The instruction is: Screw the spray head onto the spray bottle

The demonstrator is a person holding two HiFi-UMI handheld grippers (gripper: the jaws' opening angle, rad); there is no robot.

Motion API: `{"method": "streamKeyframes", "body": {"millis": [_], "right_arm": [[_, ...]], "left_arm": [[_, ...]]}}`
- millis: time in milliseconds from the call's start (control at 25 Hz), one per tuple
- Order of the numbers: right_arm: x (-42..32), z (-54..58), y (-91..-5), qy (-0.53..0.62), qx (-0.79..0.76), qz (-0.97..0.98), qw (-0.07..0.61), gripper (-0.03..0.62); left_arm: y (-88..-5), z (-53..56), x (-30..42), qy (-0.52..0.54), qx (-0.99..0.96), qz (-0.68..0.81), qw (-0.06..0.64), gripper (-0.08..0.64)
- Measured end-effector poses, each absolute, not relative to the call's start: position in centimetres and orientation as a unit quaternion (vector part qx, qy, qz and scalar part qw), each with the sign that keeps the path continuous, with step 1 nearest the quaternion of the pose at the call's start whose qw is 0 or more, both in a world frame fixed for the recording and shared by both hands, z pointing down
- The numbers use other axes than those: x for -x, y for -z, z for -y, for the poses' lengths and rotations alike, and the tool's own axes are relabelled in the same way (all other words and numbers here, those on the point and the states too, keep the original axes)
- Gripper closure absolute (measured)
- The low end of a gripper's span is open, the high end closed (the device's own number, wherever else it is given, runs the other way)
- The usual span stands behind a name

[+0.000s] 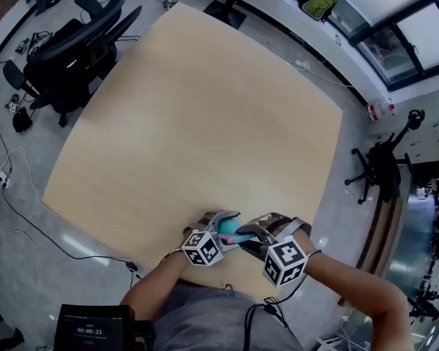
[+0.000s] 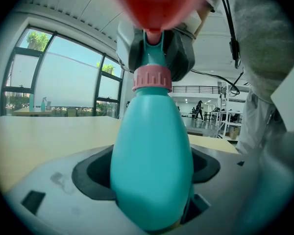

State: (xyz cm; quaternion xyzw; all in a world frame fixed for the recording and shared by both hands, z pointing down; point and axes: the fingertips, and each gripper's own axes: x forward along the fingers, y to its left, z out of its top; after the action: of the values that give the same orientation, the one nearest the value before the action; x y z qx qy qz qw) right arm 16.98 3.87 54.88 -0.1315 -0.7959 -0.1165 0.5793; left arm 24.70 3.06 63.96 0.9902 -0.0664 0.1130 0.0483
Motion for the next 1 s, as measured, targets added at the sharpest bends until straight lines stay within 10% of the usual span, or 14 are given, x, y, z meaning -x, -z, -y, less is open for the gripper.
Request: {"method": "streamKeyframes", "body": {"millis": [400, 680, 1000], "right_arm": [[-17.9, -4.0, -56.5, 0.164, 0.194, 0.718, 0.647, 0.461], [-18.7, -3.1, -57.2, -0.071, -0.049, 0.750, 0.656, 0.463], [-20.4, -2.7, -56.8, -0.390, -0.445, 0.713, 0.376, 0.463]], "left_arm": [[-64.6, -3.0, -25.2, -0.113, -0.990, 0.068, 0.048, 0.167], [-64.8, -2.4, -25.8, -0.134, -0.982, 0.130, 0.039, 0.167], [-65.0, -0.8, -24.9, -0.163, -0.925, 0.334, 0.074, 0.167]]}}
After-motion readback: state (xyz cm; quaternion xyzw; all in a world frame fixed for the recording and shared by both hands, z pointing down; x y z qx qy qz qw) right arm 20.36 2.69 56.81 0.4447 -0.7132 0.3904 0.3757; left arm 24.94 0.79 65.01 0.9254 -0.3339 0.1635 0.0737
